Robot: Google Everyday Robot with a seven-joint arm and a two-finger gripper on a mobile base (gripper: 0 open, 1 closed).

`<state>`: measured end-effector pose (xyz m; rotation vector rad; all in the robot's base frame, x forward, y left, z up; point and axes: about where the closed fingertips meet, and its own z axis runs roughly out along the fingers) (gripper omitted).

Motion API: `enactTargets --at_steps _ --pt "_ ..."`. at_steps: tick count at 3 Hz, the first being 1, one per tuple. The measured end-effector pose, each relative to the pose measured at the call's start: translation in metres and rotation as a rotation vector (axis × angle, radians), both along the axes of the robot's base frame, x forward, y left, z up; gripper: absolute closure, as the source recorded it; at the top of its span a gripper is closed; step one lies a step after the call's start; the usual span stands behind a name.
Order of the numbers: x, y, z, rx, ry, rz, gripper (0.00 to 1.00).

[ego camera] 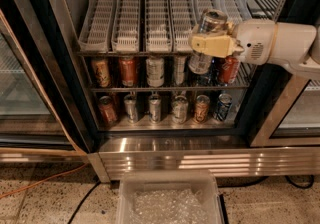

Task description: Pick redbull can from top shelf of fridge

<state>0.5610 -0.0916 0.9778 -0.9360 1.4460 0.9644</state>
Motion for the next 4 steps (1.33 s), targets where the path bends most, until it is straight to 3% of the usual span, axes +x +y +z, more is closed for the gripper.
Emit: enactTargets --at_steps 2,3,4 --pt "-0.037 0.041 -0.004 -0.03 -0.163 0.031 1.0" --pt "-0.051 0.052 -0.004 -0.022 -0.153 0.1 1.0" --pt "-0.051 0.052 -0.004 -0.022 -0.153 0.1 1.0"
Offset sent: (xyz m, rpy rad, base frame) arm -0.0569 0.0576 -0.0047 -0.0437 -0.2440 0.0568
